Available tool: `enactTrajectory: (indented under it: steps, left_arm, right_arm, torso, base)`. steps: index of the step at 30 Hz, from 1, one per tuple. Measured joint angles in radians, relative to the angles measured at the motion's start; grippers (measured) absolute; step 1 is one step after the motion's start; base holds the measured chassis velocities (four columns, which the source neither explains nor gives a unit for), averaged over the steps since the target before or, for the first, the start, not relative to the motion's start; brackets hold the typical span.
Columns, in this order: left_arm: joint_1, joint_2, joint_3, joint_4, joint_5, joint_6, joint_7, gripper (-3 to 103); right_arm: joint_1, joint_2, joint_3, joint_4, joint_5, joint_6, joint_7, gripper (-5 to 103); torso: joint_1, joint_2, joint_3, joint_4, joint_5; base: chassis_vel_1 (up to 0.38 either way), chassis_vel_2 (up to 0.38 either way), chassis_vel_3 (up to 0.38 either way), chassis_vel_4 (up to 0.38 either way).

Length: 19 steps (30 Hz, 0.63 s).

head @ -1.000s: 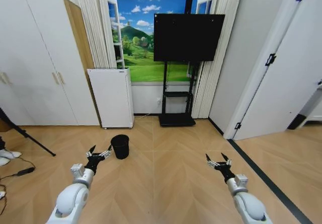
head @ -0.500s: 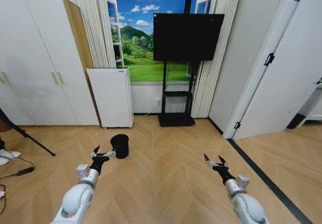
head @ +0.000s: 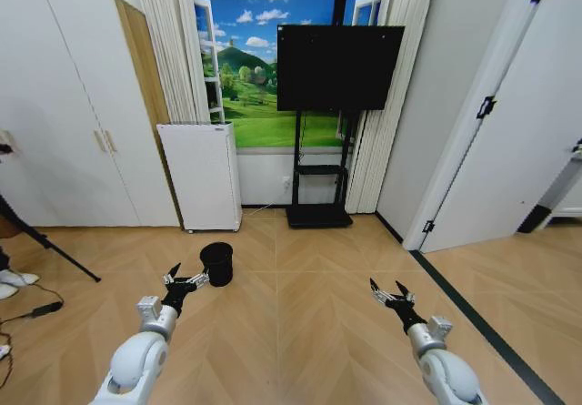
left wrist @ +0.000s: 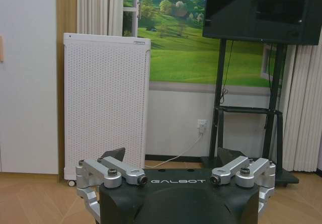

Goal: Pick up the trash bin and place the garbage on the floor into it.

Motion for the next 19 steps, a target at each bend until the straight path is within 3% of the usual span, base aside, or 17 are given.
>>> enactTrajectory:
  steps: [19]
  left_arm:
    - [0.0, 0.0, 0.0, 0.0, 0.0, 0.0, 0.001, 100]
  right_arm:
    - [0.001, 0.0, 0.0, 0.001, -0.001, -0.001, 0.0, 100]
  torso:
    - [0.0, 0.0, 0.0, 0.0, 0.0]
  base:
    - [0.0, 0.0, 0.0, 0.0]
